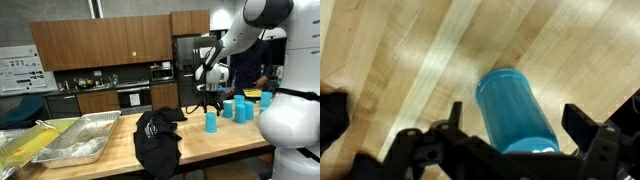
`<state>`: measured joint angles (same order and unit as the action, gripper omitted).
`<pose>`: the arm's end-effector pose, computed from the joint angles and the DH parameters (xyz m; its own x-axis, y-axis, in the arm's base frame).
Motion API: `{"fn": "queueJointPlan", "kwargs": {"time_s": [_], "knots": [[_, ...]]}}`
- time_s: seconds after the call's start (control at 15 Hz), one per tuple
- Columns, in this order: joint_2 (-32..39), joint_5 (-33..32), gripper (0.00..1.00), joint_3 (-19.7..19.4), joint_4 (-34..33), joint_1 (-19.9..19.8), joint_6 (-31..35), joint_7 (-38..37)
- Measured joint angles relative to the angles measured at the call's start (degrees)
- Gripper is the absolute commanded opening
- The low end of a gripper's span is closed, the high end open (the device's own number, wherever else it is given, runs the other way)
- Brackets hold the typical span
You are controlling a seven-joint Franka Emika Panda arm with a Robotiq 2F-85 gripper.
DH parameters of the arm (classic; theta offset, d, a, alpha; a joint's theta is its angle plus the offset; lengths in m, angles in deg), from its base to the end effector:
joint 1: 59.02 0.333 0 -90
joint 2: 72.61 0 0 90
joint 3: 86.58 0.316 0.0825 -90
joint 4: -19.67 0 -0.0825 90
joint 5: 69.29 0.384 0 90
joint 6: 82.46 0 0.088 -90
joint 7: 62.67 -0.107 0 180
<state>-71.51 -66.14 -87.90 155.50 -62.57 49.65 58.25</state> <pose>0.4881 -0.0405 0.3092 -0.4012 0.9129 0.0753 0.9126 0.4054 -0.0536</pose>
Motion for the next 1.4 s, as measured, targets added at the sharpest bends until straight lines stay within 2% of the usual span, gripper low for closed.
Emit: {"fn": "queueJointPlan", "kwargs": {"time_s": [0.53,0.6,0.67,1.0,1.4], "knots": [[-2.1,0.0,1.00,0.4,1.9,1.5,0.1,-0.3],[-2.2,0.0,0.75,0.4,2.1,1.6,0.1,-0.4],[-2.2,0.0,0.74,0.5,2.3,1.8,0.1,-0.6],[-2.2,0.0,0.39,0.6,2.8,2.3,0.1,-1.3],[-2.2,0.0,0.39,-0.8,1.7,1.3,0.9,-4.2]]}}
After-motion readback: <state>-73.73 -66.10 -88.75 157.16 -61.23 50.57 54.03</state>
